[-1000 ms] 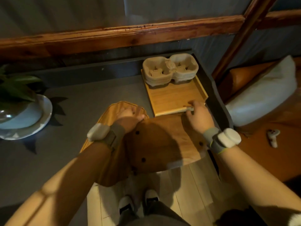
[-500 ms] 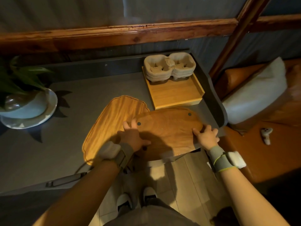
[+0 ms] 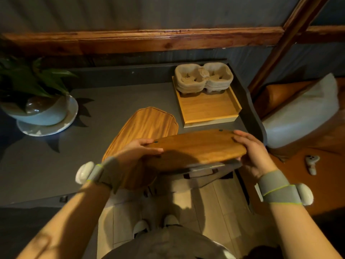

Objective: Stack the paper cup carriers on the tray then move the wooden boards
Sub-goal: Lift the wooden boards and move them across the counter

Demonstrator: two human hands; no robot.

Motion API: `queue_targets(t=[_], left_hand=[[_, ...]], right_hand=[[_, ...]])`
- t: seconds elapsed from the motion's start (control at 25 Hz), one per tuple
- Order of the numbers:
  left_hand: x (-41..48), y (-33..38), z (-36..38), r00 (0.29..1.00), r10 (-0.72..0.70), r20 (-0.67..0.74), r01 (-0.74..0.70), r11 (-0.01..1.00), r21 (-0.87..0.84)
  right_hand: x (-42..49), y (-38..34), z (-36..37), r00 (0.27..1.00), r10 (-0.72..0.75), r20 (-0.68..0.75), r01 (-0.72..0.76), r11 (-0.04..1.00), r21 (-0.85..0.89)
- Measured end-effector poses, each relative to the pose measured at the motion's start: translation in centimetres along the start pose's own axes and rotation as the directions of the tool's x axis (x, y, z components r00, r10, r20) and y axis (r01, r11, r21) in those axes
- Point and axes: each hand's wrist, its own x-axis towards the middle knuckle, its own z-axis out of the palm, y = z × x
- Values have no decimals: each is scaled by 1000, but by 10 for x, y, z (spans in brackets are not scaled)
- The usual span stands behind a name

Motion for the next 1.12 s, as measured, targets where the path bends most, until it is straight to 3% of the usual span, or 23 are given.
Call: queue_targets(t=[0.12, 0.2, 0.32, 0.36, 0.44, 0.52, 0.56, 0.6, 0.68, 0.8, 1.0, 1.12], left_hand=[[-27, 4, -25, 992, 87, 97, -65, 976, -208], [-47, -2, -41, 978, 179, 104, -126, 914, -385], [-50, -18, -48, 984, 175, 19, -164, 949, -270], [-49, -21, -49, 981, 160, -107, -178, 968, -179], [-47, -26, -45, 942, 175, -286, -195, 980, -41], [-48, -35, -38, 932, 134, -338, -167, 983, -71], [-49, -42, -35, 931, 99, -352, -143, 984, -103], [-51, -48, -28, 931, 54, -361, -100, 989, -107], [-50, -66, -26, 924, -18, -381, -7, 998, -62], [-46, -82, -22, 922, -80, -379, 58, 996, -70], [-44, -88, -20, 912, -145, -384, 109, 987, -114], [-41, -91, -22, 885, -168, -434, 161, 986, -52]], right_hand=[[0, -37, 38, 990, -38, 132, 30, 998, 63], [3, -61, 61, 958, -68, 280, 68, 998, 8], [15, -85, 89, 862, -114, 494, 240, 950, -200], [24, -89, 103, 841, -146, 520, 353, 878, -324], [44, -99, 128, 830, -235, 506, 544, 542, -640], [64, -104, 158, 826, -240, 511, 545, 103, -832], [71, -102, 173, 846, -182, 501, 498, -66, -865], [76, -98, 186, 874, -104, 475, 458, -154, -875], [85, -84, 217, 892, 24, 451, 447, -180, -876], [93, -63, 240, 896, 52, 441, 442, -194, -876], [111, -35, 259, 839, 146, 524, 537, -379, -754], [121, -22, 255, 829, 122, 546, 531, -479, -699]])
